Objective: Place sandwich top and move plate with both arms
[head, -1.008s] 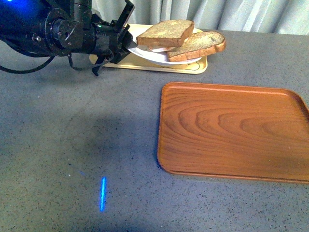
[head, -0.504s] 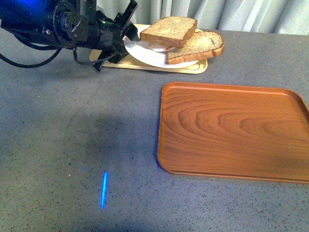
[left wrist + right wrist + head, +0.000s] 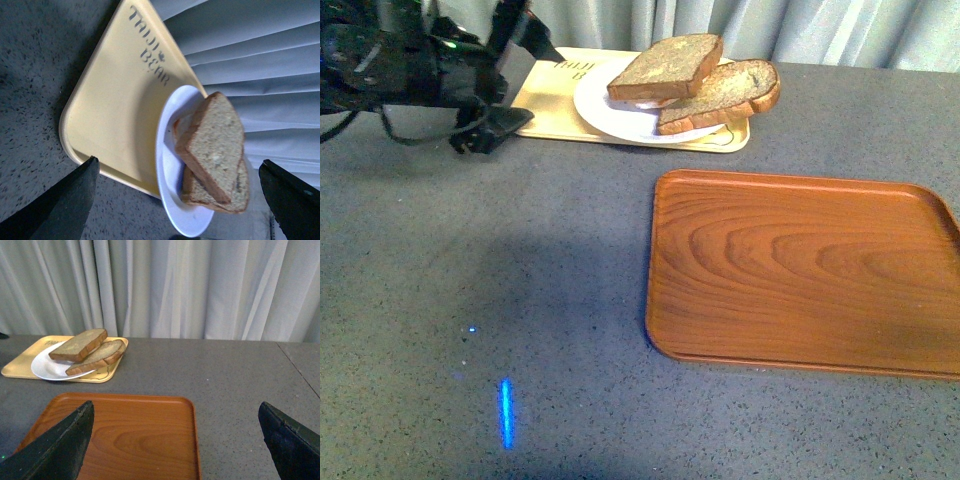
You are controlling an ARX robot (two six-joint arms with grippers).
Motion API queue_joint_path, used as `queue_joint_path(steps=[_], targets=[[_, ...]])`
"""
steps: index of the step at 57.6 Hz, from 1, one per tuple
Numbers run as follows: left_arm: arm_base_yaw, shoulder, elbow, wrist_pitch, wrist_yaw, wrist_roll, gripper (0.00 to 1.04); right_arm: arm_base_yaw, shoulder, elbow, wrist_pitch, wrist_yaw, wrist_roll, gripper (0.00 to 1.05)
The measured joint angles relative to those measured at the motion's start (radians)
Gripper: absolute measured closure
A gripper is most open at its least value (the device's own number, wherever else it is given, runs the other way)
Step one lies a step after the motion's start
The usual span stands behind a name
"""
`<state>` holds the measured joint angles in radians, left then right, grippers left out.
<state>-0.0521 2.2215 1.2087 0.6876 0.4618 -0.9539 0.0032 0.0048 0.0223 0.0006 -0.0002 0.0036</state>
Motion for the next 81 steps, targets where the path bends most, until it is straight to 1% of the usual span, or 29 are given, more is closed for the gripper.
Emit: queue_joint_path(steps=[2, 3, 4, 5, 6, 8, 9, 10, 11, 12, 13, 16, 19, 23, 25, 26, 28, 32, 37, 54, 81], targets=[[0.005, -0.039, -0.053, 0.043, 0.002, 0.001, 0.09, 0.000, 0.000, 0.000, 0.000, 0.000, 0.000, 0.09], [0.005, -0.050, -0.072, 0.065, -0.017, 0.026, 0.10, 0.000, 0.000, 0.000, 0.000, 0.000, 0.000, 0.09], [0.004, -0.074, -0.117, 0.133, -0.062, 0.062, 0.13, 0.000, 0.000, 0.000, 0.000, 0.000, 0.000, 0.09], [0.000, -0.098, -0.166, 0.210, -0.164, 0.117, 0.17, 0.000, 0.000, 0.000, 0.000, 0.000, 0.000, 0.09], [-0.002, -0.111, -0.191, 0.247, -0.206, 0.150, 0.18, 0.000, 0.000, 0.000, 0.000, 0.000, 0.000, 0.09], [-0.005, -0.171, -0.301, 0.382, -0.340, 0.311, 0.26, 0.000, 0.000, 0.000, 0.000, -0.001, 0.000, 0.09], [-0.005, -0.188, -0.330, 0.410, -0.368, 0.348, 0.27, 0.000, 0.000, 0.000, 0.000, 0.000, 0.000, 0.09], [-0.006, -0.225, -0.388, 0.461, -0.418, 0.422, 0.31, 0.000, 0.000, 0.000, 0.000, 0.000, 0.000, 0.09], [-0.006, -0.245, -0.418, 0.483, -0.440, 0.440, 0.33, 0.000, 0.000, 0.000, 0.000, 0.000, 0.000, 0.09], [-0.006, -0.286, -0.475, 0.519, -0.472, 0.527, 0.36, 0.000, 0.000, 0.000, 0.000, 0.000, 0.000, 0.09], [-0.005, -0.327, -0.528, 0.545, -0.493, 0.576, 0.40, 0.000, 0.000, 0.000, 0.000, 0.000, 0.000, 0.09], [-0.003, -0.406, -0.619, 0.570, -0.505, 0.701, 0.47, 0.000, 0.000, 0.000, 0.000, 0.000, 0.000, 0.09], [0.002, -0.494, -0.719, 0.581, -0.509, 0.806, 0.58, 0.000, 0.000, 0.000, 0.000, 0.000, 0.000, 0.09], [0.010, -0.547, -0.790, 0.582, -0.502, 0.861, 0.68, 0.000, 0.000, 0.000, 0.000, 0.000, 0.000, 0.09], [0.026, -0.571, -0.829, 0.580, -0.466, 0.887, 0.76, 0.000, 0.000, 0.000, 0.000, -0.001, 0.000, 0.09], [0.034, -0.590, -0.854, 0.576, -0.462, 0.900, 0.81, 0.000, 0.000, 0.000, 0.000, 0.000, 0.000, 0.09], [0.043, -0.619, -0.884, 0.571, -0.463, 0.913, 0.88, 0.000, 0.000, 0.000, 0.000, 0.000, 0.000, 0.09], [0.051, -0.735, -0.929, 0.488, -0.464, 0.926, 1.04, 0.000, 0.000, 0.000, 0.000, 0.000, 0.000, 0.09], [0.051, -0.848, -0.982, 0.456, -0.462, 0.936, 1.03, 0.000, 0.000, 0.000, 0.000, 0.000, 0.000, 0.09], [0.051, -1.066, -1.097, 0.343, -0.462, 0.941, 1.03, 0.000, 0.000, 0.000, 0.000, 0.000, 0.000, 0.09], [0.051, -1.440, -1.184, 0.058, -0.462, 0.943, 1.03, 0.000, 0.000, 0.000, 0.000, 0.000, 0.000, 0.09]])
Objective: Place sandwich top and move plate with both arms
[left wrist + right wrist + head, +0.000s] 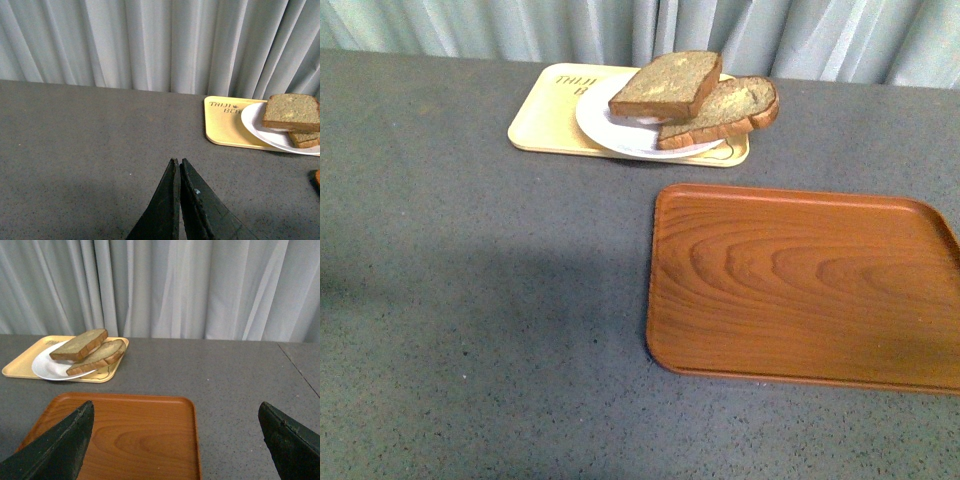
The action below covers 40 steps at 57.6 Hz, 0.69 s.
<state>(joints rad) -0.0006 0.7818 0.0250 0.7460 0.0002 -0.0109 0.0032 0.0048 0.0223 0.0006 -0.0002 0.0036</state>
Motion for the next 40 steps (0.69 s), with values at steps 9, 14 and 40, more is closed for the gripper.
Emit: queue_joint_path(steps=[9, 14, 40], targets=[[0.000, -0.112, -0.009, -0.098, 0.000, 0.000, 1.03, 0.000, 0.000, 0.000, 0.000, 0.000, 0.000, 0.09], [0.000, -0.169, -0.010, -0.148, 0.000, 0.000, 1.03, 0.000, 0.000, 0.000, 0.000, 0.000, 0.000, 0.09], [0.000, -0.415, -0.010, -0.379, 0.000, 0.000, 1.03, 0.000, 0.000, 0.000, 0.000, 0.000, 0.000, 0.09]])
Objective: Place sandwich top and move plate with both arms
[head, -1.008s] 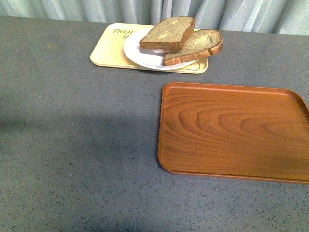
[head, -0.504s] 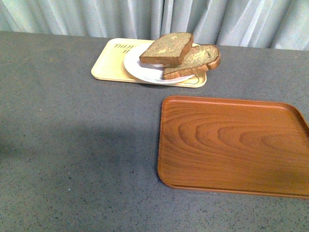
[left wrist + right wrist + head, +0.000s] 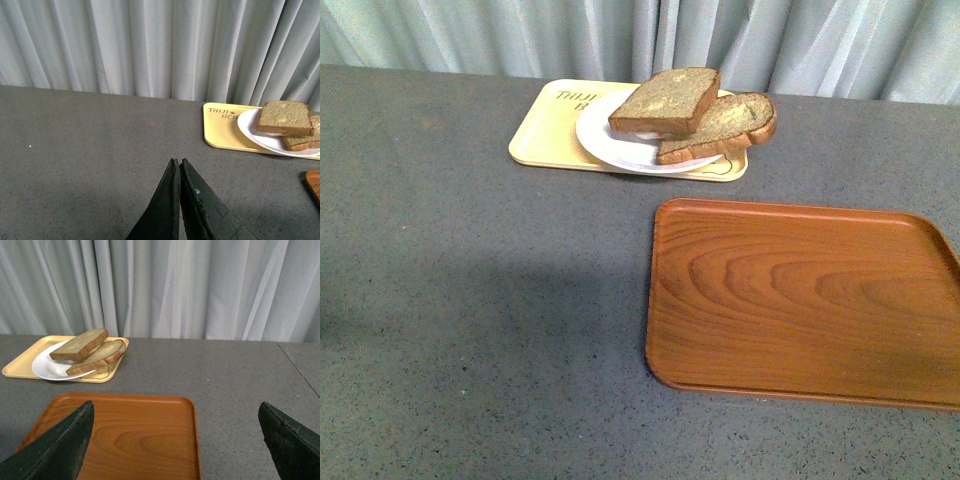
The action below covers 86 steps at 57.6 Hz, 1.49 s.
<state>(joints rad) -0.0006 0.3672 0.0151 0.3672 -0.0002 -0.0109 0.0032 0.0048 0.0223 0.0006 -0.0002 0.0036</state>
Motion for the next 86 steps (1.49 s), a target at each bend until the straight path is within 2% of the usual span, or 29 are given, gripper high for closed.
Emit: queue_joint_path(steps=[36, 42, 58, 78, 86], targets=[[0.000, -0.195, 0.000, -0.194, 0.000, 0.000, 1.03, 0.000, 0.000, 0.000, 0.000, 0.000, 0.000, 0.09], [0.000, -0.321, 0.000, -0.352, 0.000, 0.001, 1.03, 0.000, 0.000, 0.000, 0.000, 0.000, 0.000, 0.09], [0.000, -0.351, 0.000, -0.367, 0.000, 0.000, 1.03, 0.000, 0.000, 0.000, 0.000, 0.000, 0.000, 0.09], [0.000, -0.351, 0.000, -0.367, 0.000, 0.001, 0.45, 0.000, 0.000, 0.000, 0.000, 0.000, 0.000, 0.09], [0.000, -0.352, 0.000, -0.367, 0.000, 0.001, 0.10, 0.000, 0.000, 0.000, 0.000, 0.000, 0.000, 0.09]])
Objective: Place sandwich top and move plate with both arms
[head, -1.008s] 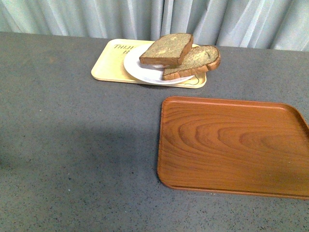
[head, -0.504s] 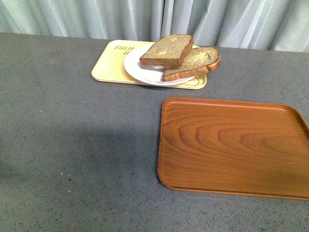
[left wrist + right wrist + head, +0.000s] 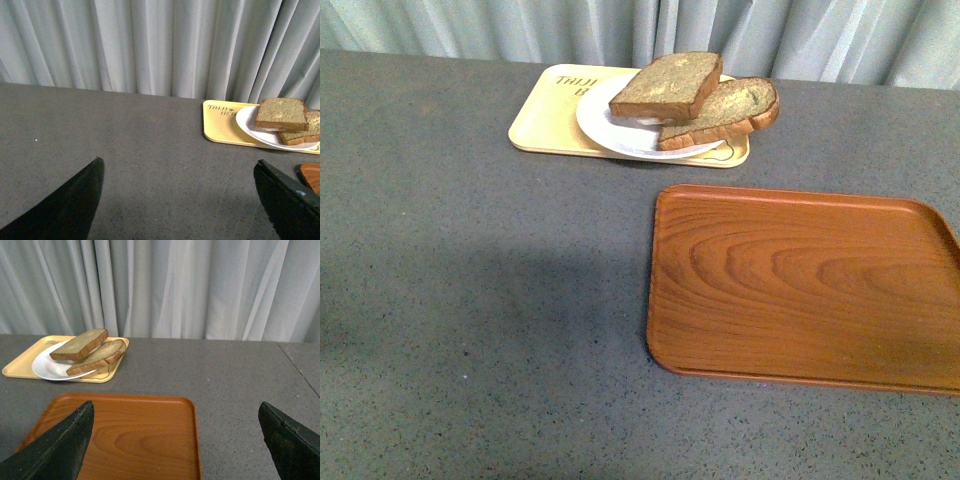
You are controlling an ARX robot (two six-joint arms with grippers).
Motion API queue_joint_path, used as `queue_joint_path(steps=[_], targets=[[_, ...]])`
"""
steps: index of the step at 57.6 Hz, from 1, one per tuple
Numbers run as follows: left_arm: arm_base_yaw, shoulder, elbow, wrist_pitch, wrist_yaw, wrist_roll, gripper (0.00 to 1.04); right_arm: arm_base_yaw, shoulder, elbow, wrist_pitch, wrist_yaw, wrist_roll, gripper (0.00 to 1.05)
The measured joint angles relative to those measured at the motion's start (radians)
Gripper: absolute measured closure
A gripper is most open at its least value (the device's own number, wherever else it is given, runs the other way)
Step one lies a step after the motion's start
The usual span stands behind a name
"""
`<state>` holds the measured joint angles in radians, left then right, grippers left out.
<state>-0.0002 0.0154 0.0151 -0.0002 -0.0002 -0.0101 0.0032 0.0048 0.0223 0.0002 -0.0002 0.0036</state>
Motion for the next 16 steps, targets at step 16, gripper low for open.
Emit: queue_joint_path(steps=[16], targets=[[0.000, 0.000, 0.000, 0.000, 0.000, 0.002, 0.09, 0.000, 0.000, 0.000, 0.000, 0.000, 0.000, 0.09]])
